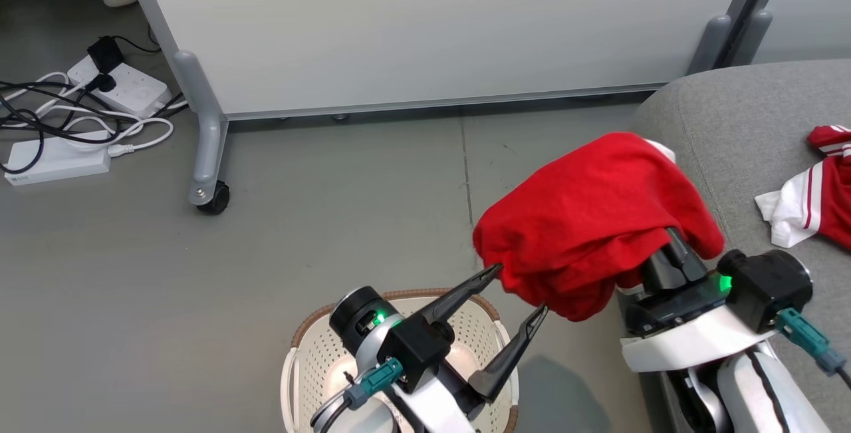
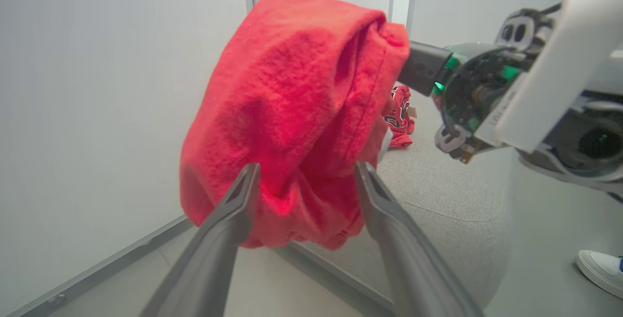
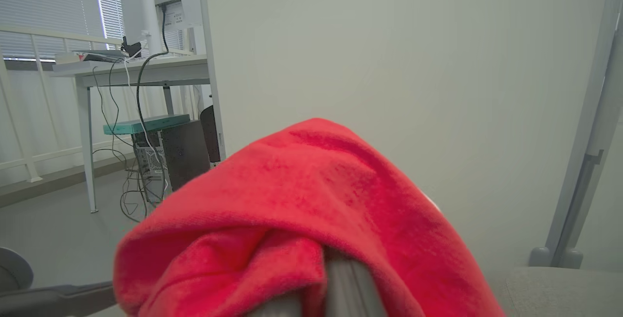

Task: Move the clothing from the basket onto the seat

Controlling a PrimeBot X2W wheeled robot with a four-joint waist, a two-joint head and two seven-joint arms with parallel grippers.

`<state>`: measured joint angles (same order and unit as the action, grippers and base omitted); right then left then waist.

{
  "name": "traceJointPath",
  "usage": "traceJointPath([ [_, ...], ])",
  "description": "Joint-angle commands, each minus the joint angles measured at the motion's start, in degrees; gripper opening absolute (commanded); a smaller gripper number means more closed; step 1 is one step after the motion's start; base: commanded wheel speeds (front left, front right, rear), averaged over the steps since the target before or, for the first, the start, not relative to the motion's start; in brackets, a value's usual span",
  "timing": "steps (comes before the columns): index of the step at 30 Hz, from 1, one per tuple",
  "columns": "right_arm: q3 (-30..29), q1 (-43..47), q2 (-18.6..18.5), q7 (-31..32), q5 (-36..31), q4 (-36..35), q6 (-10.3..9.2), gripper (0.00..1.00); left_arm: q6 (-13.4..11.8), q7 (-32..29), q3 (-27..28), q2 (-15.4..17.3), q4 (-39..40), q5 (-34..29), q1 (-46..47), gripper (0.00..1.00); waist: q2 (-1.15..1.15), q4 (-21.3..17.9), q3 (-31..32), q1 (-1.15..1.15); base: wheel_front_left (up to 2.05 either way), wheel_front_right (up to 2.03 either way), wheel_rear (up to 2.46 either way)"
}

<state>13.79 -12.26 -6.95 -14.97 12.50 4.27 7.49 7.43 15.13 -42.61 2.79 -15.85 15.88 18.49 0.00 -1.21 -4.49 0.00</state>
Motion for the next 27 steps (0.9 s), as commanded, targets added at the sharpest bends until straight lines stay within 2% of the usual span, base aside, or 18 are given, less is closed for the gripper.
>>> traceJointPath([
  [1,-0.62,0.69,-0.47,-0.15,-0.55,-0.19,0.01,0.0,0.05,0.02,0.02,0.22,-0.5,-0.42,-1.03,1.0,0.0,-0.01,0.13,0.0,0.0,0.0,0.0],
  [12,-5.72,4.32,-1.15,-0.15,-1.31,0.9,0.01,0.0,0.06,0.02,-0.41,0.64,-2.22,-1.19,-4.4,1.0,0.0,0.04,0.4,0.0,0.0,0.0,0.0],
  [27,-9.82,8.08,-0.73,-0.15,-0.09,3.0,0.01,0.0,0.07,0.02,3.02,0.57,-4.05,-2.34,-8.37,1.0,0.0,-1.07,0.96,0.0,0.0,0.0,0.0],
])
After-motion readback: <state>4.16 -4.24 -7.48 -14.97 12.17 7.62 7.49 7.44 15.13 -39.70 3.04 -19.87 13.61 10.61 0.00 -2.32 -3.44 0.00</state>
